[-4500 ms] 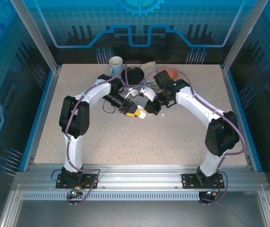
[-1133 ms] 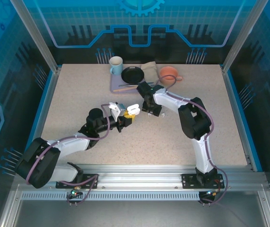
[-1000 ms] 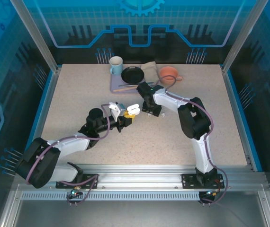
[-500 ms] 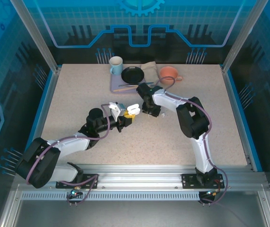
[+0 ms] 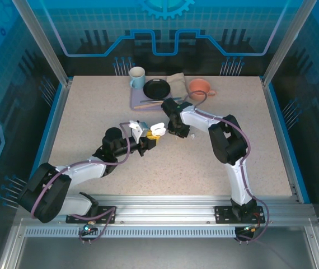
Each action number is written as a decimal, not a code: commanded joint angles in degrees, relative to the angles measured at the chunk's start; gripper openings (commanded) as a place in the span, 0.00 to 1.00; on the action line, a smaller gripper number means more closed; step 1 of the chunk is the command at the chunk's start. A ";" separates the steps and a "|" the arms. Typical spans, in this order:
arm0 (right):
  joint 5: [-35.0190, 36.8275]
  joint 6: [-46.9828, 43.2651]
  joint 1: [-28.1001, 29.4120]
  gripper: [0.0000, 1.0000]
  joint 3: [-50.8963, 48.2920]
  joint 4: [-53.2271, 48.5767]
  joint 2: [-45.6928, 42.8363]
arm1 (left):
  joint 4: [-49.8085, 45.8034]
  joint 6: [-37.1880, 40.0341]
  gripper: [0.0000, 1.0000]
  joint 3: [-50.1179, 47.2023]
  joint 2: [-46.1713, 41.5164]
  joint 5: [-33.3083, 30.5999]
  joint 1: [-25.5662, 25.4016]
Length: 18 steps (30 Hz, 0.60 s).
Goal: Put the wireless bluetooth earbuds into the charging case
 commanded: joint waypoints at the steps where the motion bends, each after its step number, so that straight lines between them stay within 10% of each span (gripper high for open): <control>1: -1.12 1.06 -0.03 0.26 -2.30 2.83 -2.49 | 0.01 0.48 0.00 1.77 0.04 -0.35 0.44; 18: -0.80 -1.66 -2.65 0.25 -11.45 8.85 -19.01 | -3.30 1.32 0.00 2.52 -1.01 -1.01 0.49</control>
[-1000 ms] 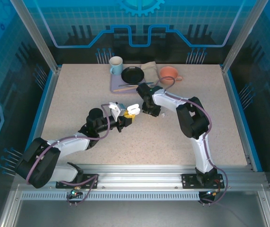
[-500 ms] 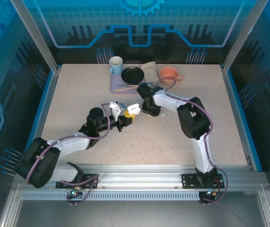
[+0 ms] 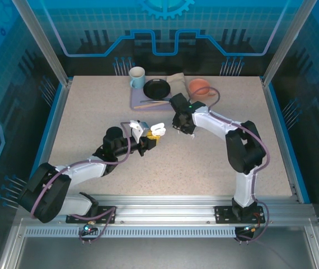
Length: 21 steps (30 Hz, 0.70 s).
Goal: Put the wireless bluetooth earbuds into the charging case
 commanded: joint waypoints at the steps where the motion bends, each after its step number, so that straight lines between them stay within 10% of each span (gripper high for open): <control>1: 0.47 -1.45 -0.96 0.25 -2.11 2.20 -5.76 | -0.95 1.36 0.00 2.00 -1.16 -0.55 0.48; 21: -3.33 -12.46 2.44 0.25 -8.49 16.48 -31.10 | -3.40 0.31 0.00 9.01 1.32 2.98 0.29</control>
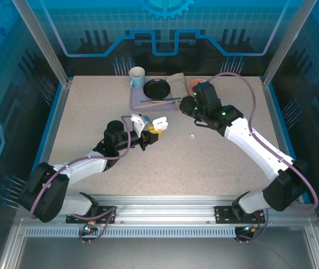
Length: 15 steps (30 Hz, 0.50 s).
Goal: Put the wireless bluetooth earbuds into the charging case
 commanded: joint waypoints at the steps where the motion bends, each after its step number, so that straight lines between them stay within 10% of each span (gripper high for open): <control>1: -2.16 -3.07 2.36 0.25 -2.38 7.38 -3.05 | 0.51 0.30 0.00 3.11 1.03 2.37 0.16; 15: 0.55 -12.60 13.12 0.24 -14.63 33.53 -10.58 | 0.48 0.69 0.00 9.76 4.81 1.15 -1.11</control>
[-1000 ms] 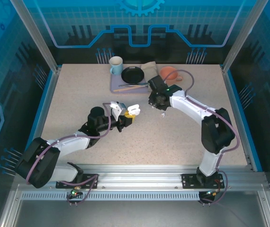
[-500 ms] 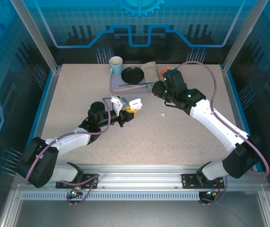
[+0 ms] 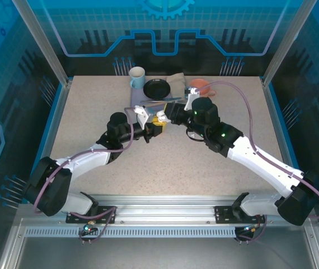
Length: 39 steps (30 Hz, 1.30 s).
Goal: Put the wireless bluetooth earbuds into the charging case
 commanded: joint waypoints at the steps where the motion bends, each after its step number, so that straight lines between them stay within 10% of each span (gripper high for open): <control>1: 3.06 -4.71 2.91 0.24 -3.13 11.10 -1.68 | 1.59 0.44 0.00 2.59 1.30 0.10 -0.65; 39: 16.02 -4.19 5.94 0.18 -14.37 28.62 0.22 | 2.38 -2.39 0.00 5.78 0.76 -0.01 -1.04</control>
